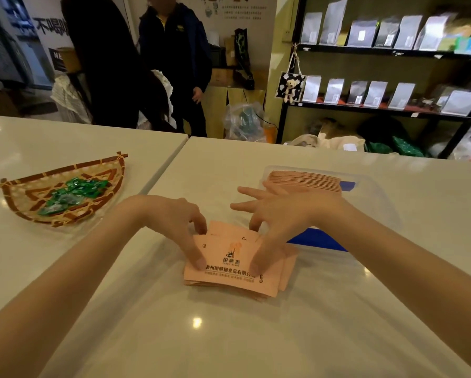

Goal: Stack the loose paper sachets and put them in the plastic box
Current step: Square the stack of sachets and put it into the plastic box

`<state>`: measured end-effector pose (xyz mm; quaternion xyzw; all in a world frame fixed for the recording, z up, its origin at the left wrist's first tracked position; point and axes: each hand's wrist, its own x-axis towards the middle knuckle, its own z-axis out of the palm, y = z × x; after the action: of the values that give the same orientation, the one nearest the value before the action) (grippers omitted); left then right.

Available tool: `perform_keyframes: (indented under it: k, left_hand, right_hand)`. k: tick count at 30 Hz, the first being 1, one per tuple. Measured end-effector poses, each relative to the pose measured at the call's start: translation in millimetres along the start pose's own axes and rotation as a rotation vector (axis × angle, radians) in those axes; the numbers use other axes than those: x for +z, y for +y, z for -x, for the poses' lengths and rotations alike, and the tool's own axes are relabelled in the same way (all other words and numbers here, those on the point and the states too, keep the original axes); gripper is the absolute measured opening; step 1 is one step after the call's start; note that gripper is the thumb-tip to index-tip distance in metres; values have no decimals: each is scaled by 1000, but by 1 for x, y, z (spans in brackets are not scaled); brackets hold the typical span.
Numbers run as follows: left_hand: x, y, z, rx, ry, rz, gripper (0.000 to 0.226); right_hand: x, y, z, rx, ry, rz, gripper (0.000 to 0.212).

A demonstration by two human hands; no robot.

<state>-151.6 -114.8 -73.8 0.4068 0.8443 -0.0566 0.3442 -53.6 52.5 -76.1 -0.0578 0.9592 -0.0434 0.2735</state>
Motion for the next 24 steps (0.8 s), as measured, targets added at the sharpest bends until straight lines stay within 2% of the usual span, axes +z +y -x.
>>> perform_keyframes:
  k: [3, 6, 13, 18, 24]
  left_hand:
    - [-1, 4, -3, 5, -38, 4, 79]
    - [1, 4, -5, 41, -78, 90, 70]
    - [14, -2, 4, 125, -25, 217, 62]
    - [29, 1, 22, 167, 111, 180, 60]
    - [40, 23, 37, 249, 361, 186, 56]
  right_hand:
    - [2, -3, -3, 40, -1, -5, 83]
    - [3, -5, -2, 50, 7, -10, 82]
    - [8, -12, 7, 68, 39, -62, 88]
    - [21, -15, 22, -44, 90, -54, 80]
    - [36, -9, 55, -54, 359, -58, 58]
